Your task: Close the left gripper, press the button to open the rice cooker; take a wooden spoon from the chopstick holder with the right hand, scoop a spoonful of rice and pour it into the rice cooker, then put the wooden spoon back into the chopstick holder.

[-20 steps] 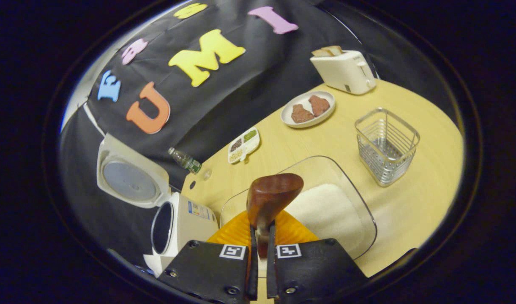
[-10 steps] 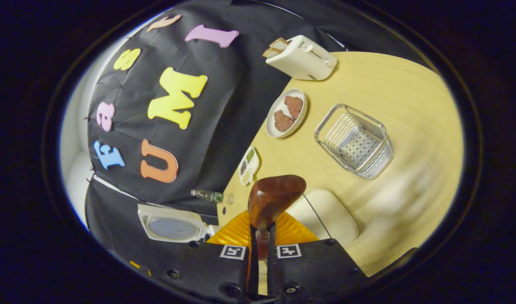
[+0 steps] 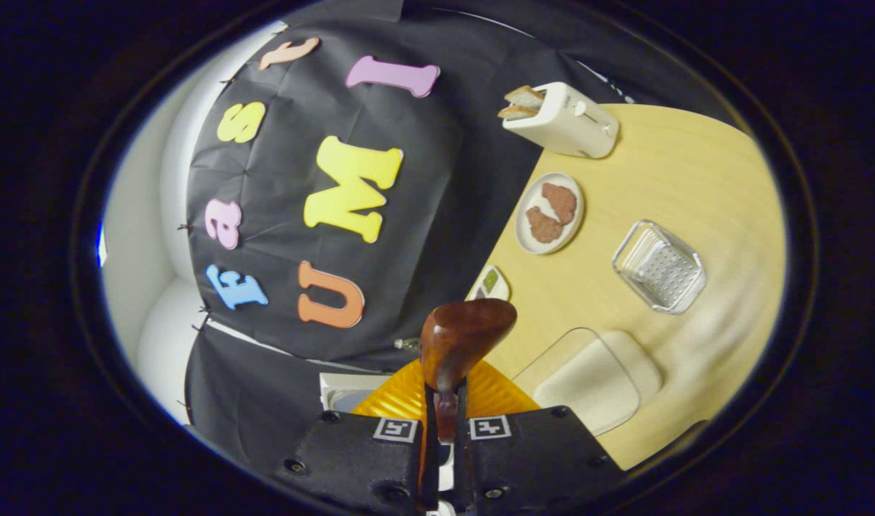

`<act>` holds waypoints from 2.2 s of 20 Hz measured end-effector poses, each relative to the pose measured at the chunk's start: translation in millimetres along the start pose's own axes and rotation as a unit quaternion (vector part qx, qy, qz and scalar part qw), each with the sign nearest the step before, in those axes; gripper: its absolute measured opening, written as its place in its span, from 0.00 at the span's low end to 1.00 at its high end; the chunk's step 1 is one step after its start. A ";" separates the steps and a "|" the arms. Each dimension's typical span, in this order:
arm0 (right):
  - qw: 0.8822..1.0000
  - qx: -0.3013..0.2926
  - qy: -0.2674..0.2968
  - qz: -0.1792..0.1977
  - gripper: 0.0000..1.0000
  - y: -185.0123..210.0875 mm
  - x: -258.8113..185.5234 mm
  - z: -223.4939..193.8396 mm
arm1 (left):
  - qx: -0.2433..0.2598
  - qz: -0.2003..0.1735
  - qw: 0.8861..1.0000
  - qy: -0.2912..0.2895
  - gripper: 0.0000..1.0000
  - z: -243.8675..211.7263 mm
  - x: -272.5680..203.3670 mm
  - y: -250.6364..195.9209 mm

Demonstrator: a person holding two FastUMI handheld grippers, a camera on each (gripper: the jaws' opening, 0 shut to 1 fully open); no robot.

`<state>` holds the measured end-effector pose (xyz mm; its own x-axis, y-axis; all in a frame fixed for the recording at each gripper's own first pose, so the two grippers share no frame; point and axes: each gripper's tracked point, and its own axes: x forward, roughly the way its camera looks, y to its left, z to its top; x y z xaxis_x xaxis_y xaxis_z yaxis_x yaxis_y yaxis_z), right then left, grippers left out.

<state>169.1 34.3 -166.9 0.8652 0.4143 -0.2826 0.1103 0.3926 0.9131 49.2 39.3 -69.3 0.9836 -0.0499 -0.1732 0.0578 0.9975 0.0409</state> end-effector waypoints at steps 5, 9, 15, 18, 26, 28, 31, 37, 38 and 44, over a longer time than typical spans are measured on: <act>0.997 -0.028 0.053 0.040 0.13 68.0 44.1 -59.5 | 0.010 0.025 1.000 -0.011 0.95 -0.2 -21.4 35.3; 0.993 -0.065 0.092 0.038 0.13 85.8 87.1 -122.2 | 0.002 0.057 0.998 -0.010 0.95 -5.1 -40.0 74.1; 0.984 -0.136 0.117 -0.007 0.13 64.2 148.7 -190.0 | -0.009 0.089 0.996 -0.002 0.95 -11.9 -62.5 118.4; 0.977 -0.177 0.119 -0.033 0.13 52.0 166.6 -207.6 | -0.016 0.101 0.995 0.005 0.95 -20.3 -70.4 137.5; 0.943 -0.309 0.110 -0.062 0.13 54.2 178.6 -224.7 | -0.036 0.105 0.994 0.007 0.95 -31.8 -67.6 162.7; 0.931 -0.341 0.109 -0.066 0.13 58.8 180.0 -228.5 | -0.038 0.102 0.994 0.005 0.95 -32.5 -65.1 165.2; 0.910 -0.395 0.106 -0.069 0.13 64.6 179.9 -233.5 | -0.044 0.099 0.994 0.003 0.95 -32.9 -61.7 167.3; 0.862 -0.495 0.093 -0.064 0.13 84.9 176.1 -244.8 | -0.053 0.101 0.993 -0.003 0.95 -33.4 -66.0 175.0; 0.853 -0.510 0.091 -0.064 0.13 88.5 176.0 -245.5 | -0.053 0.103 0.993 -0.004 0.95 -34.3 -65.6 175.7; 0.779 -0.622 0.065 -0.043 0.13 115.2 170.5 -253.6 | -0.055 0.110 0.992 -0.003 0.95 -38.0 -73.0 182.7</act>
<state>205.3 358.4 -184.4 0.8149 0.3899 -0.4290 -0.4640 0.8823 -0.0795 -18.6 227.1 -86.5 0.9713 0.1706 -0.1659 -0.1779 0.9836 -0.0301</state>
